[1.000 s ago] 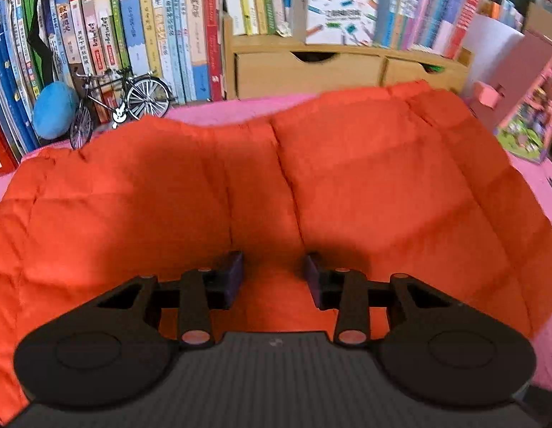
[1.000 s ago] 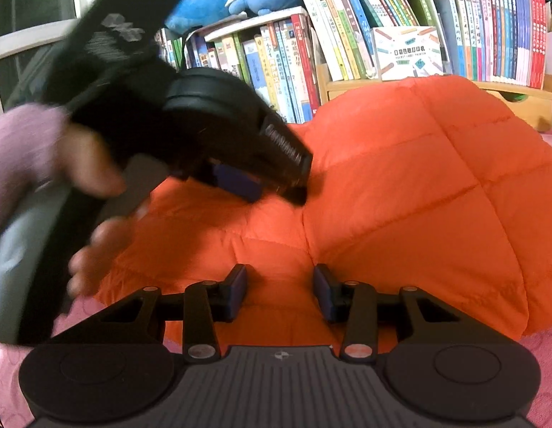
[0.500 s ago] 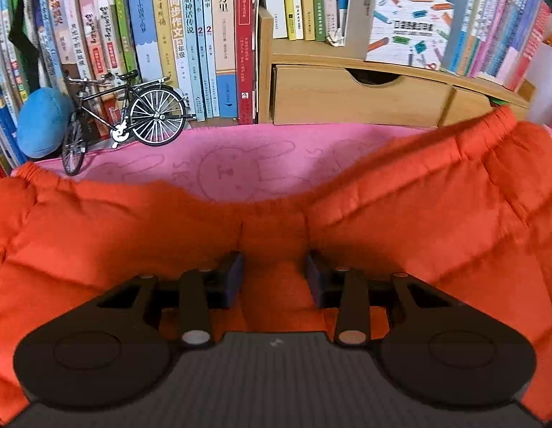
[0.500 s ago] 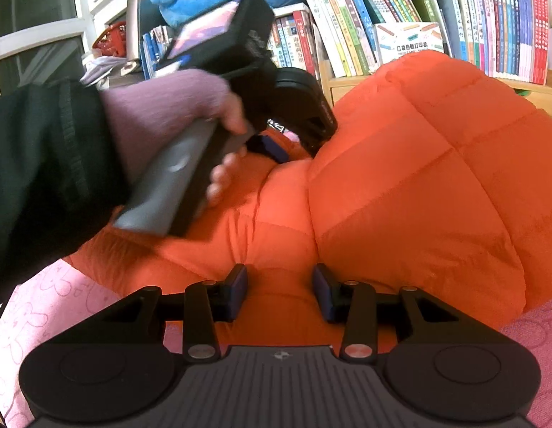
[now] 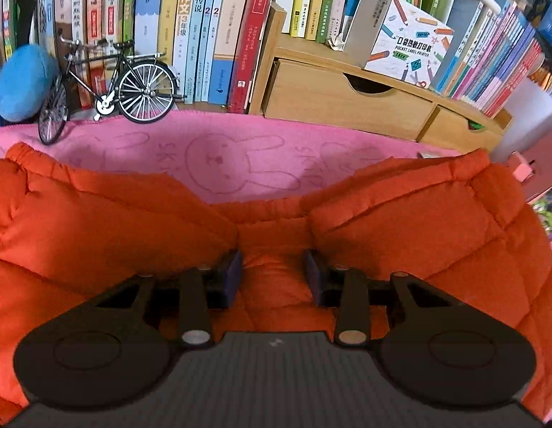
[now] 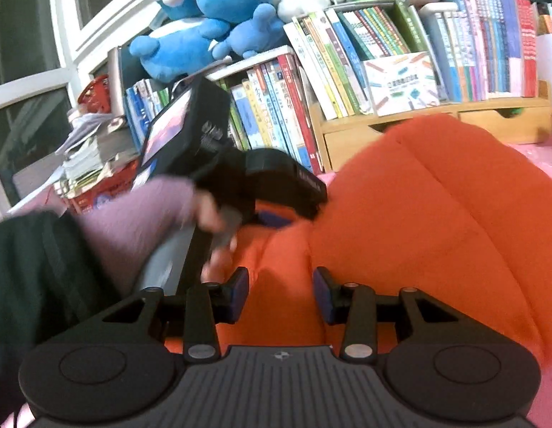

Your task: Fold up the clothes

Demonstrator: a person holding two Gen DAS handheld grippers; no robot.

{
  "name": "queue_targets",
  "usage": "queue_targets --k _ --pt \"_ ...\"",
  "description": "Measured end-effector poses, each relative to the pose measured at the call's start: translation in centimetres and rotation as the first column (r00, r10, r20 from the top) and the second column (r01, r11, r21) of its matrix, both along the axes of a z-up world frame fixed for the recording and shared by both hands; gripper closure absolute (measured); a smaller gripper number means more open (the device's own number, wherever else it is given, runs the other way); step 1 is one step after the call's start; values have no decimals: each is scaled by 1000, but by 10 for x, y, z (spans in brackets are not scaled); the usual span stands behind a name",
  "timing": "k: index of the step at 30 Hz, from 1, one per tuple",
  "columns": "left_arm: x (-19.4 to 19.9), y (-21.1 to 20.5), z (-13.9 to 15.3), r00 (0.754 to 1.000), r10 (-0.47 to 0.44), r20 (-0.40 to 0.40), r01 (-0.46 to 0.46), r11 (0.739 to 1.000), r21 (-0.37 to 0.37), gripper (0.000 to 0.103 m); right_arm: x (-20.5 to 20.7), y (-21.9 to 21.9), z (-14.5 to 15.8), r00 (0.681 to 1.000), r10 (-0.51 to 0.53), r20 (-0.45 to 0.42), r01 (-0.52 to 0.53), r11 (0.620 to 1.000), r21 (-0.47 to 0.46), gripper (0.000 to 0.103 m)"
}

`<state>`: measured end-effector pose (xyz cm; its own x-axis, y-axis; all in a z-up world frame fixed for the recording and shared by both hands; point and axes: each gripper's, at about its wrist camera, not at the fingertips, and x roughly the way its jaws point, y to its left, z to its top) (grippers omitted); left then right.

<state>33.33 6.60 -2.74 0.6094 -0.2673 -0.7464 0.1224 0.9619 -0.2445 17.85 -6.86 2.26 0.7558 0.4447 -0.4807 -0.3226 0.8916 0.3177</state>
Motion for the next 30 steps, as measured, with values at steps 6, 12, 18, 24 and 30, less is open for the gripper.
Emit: queue_targets --k 6,12,18,24,30 --pt "-4 -5 -2 999 -38 31 36 999 40 65 2 25 -26 999 -16 -40 11 993 -119 62" --pt "-9 -9 -3 997 -50 55 46 997 67 65 -27 24 -36 998 -36 -42 30 990 -139 63" --pt "-12 -12 -3 996 -50 71 44 996 81 65 -51 22 -35 997 -45 -60 36 989 -141 63" --pt "-13 -17 -3 995 -45 87 35 993 112 64 -72 22 -34 996 -64 -59 54 986 -157 63" --pt "-39 -11 16 995 -30 99 19 994 106 66 -74 17 -33 996 -63 -67 55 992 -117 63"
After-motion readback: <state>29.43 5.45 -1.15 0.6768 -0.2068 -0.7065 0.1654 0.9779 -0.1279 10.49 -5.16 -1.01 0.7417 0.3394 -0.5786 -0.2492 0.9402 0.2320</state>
